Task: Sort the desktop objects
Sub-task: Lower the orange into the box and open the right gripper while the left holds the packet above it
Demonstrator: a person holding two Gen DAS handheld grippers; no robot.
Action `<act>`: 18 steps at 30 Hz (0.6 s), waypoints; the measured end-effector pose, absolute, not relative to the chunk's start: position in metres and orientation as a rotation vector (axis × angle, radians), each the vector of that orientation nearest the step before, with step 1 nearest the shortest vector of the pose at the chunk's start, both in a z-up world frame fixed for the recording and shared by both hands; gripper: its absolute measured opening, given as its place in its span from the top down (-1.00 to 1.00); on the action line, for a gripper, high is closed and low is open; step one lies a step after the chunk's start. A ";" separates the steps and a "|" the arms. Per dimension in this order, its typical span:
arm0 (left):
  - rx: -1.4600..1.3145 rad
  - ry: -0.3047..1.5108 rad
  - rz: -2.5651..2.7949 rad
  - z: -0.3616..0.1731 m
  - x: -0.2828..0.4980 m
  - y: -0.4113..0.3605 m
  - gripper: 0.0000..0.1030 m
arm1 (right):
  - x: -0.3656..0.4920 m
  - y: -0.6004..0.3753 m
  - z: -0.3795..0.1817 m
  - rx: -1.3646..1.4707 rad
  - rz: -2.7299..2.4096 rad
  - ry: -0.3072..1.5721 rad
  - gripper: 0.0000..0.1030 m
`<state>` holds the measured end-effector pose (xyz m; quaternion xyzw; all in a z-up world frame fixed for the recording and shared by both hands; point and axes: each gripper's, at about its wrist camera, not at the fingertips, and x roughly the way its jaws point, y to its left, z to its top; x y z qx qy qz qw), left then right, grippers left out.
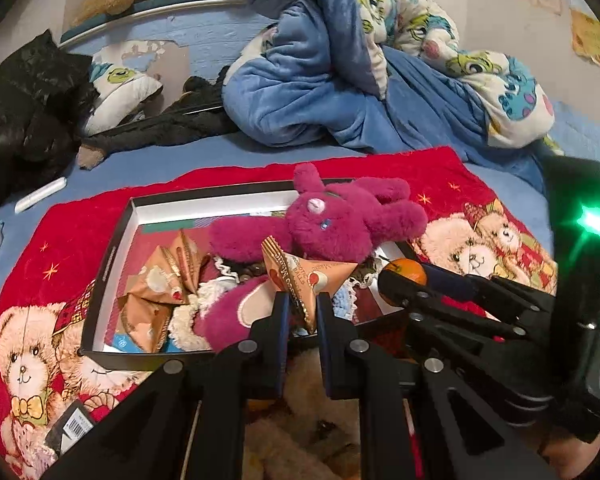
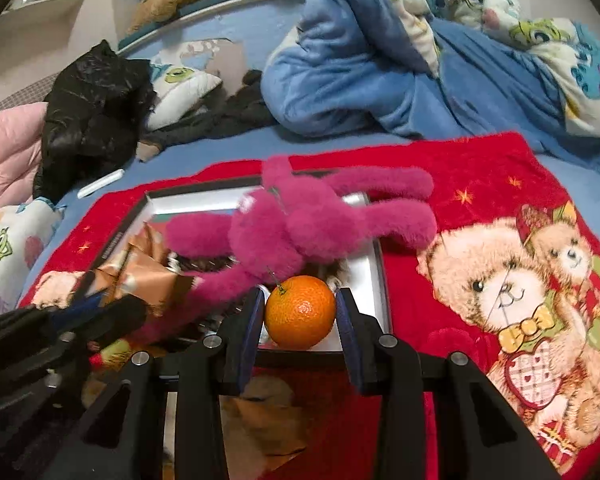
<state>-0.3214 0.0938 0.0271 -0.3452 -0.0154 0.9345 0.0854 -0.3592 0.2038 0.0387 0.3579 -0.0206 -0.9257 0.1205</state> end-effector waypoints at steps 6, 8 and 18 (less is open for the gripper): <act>-1.087 -0.027 2.753 0.000 -0.330 0.106 0.74 | -0.365 0.209 0.031 1.061 -2.713 -0.058 0.32; -1.084 -0.046 2.756 0.000 -0.330 0.104 0.74 | -0.364 0.210 0.031 1.058 -2.714 -0.062 0.32; -1.095 -0.040 2.756 -0.007 -0.330 0.105 0.75 | -0.364 0.208 0.027 1.081 -2.720 -0.049 0.32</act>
